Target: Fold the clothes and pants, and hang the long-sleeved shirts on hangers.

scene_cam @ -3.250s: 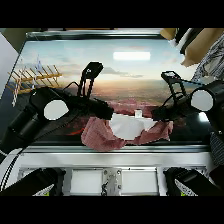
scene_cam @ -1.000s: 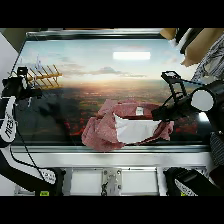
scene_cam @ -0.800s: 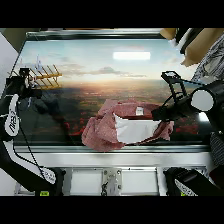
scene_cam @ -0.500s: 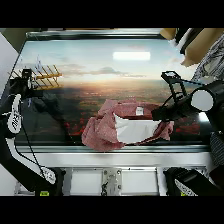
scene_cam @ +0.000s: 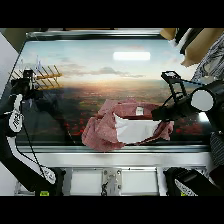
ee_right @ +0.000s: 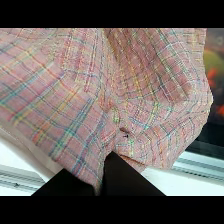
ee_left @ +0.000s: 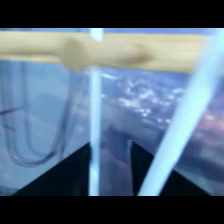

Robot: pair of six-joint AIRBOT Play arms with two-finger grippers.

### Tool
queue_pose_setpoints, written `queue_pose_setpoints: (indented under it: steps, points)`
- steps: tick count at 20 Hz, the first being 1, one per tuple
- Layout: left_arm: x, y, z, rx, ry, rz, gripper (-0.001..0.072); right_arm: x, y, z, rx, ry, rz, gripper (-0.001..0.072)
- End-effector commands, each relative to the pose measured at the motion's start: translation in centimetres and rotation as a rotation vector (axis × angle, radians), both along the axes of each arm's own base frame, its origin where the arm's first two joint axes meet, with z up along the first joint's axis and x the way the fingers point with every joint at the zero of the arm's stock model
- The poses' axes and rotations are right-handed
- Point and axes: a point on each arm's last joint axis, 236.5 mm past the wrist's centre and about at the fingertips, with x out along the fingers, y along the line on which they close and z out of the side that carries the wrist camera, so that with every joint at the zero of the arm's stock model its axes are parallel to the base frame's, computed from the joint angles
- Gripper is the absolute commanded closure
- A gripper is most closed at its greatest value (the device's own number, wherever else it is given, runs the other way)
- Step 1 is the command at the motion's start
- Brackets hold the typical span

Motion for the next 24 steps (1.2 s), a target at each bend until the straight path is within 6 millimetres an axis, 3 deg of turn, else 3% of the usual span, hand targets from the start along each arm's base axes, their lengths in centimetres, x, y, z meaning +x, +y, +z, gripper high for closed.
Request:
queue_pose_setpoints:
  steps: [1, 2, 3, 4, 9, 11, 17, 20, 24]
  points:
    - [-0.1, -0.2, -0.1, -0.009, 0.001, 0.006, 0.0475, 0.0, 0.0, 0.0, 0.000, 0.001, 0.001, 0.0688]
    - [-0.1, -0.2, -0.1, -0.009, 0.001, 0.007, 0.0481, 0.0, 0.0, 0.0, 0.000, 0.001, 0.001, 0.0688]
    - [-0.2, -0.2, -0.1, -0.009, 0.006, 0.006, 0.0650, 0.0, 0.0, 0.0, 0.000, 0.001, 0.001, 0.0687]
    - [-0.2, -0.2, -0.1, -0.009, 0.006, 0.006, 0.0691, 0.0, 0.0, 0.0, 0.000, 0.001, 0.001, 0.0688]
    - [-0.1, -0.1, 1.1, -0.002, -0.005, 0.006, 0.0691, 0.0, 0.0, 0.0, 0.000, 0.001, 0.001, 0.0688]
    - [-0.1, 0.0, 3.1, 0.013, -0.016, -0.013, 0.0691, 0.0, 0.0, 0.0, 0.000, 0.001, 0.001, 0.0687]
    - [0.2, -1.6, 11.9, 0.059, -0.115, -0.068, 0.0691, 0.0, 0.0, 0.0, -0.001, 0.001, 0.001, 0.0688]
    - [0.3, -3.8, 15.1, 0.072, -0.148, -0.107, 0.0691, 0.0, 0.0, 0.0, -0.001, 0.001, 0.001, 0.0688]
    - [0.3, -8.1, 18.3, 0.092, -0.148, -0.226, 0.0691, 0.0, 0.0, 0.0, -0.001, 0.001, 0.001, 0.0688]
